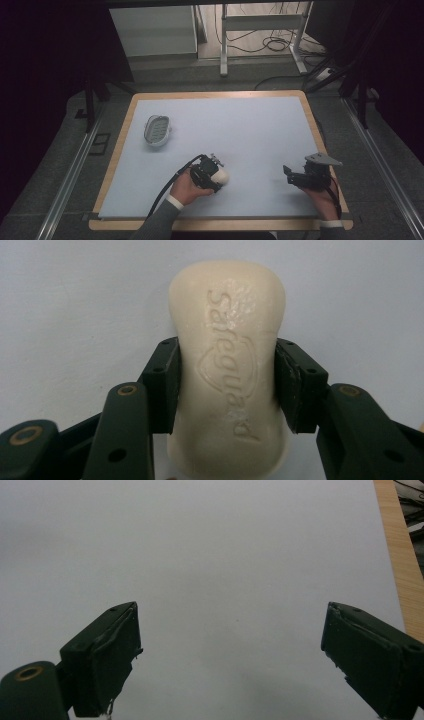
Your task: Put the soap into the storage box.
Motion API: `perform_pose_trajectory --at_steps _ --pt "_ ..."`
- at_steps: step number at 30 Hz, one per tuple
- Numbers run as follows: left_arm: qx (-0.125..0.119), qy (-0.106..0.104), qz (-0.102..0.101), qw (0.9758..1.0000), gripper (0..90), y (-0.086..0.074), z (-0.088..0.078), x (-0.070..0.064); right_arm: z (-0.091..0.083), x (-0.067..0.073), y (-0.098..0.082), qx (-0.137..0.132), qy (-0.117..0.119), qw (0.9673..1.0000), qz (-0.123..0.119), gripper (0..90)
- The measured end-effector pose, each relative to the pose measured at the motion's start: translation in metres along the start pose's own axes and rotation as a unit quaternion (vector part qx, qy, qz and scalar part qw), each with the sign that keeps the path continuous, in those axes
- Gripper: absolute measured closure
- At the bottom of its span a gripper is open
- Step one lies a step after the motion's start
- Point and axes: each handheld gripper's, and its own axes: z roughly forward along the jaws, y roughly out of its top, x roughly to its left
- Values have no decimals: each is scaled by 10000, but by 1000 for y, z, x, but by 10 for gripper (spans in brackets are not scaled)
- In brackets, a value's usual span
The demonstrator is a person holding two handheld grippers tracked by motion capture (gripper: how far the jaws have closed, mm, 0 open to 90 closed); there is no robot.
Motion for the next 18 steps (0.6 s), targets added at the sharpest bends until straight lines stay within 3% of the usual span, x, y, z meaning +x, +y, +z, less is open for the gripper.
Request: perform_pose_trajectory --at_steps 18 --pt "-258 -110 -122 9995 494 -5 -22 16 0 0 0 -1 -14 10000 -15 91"
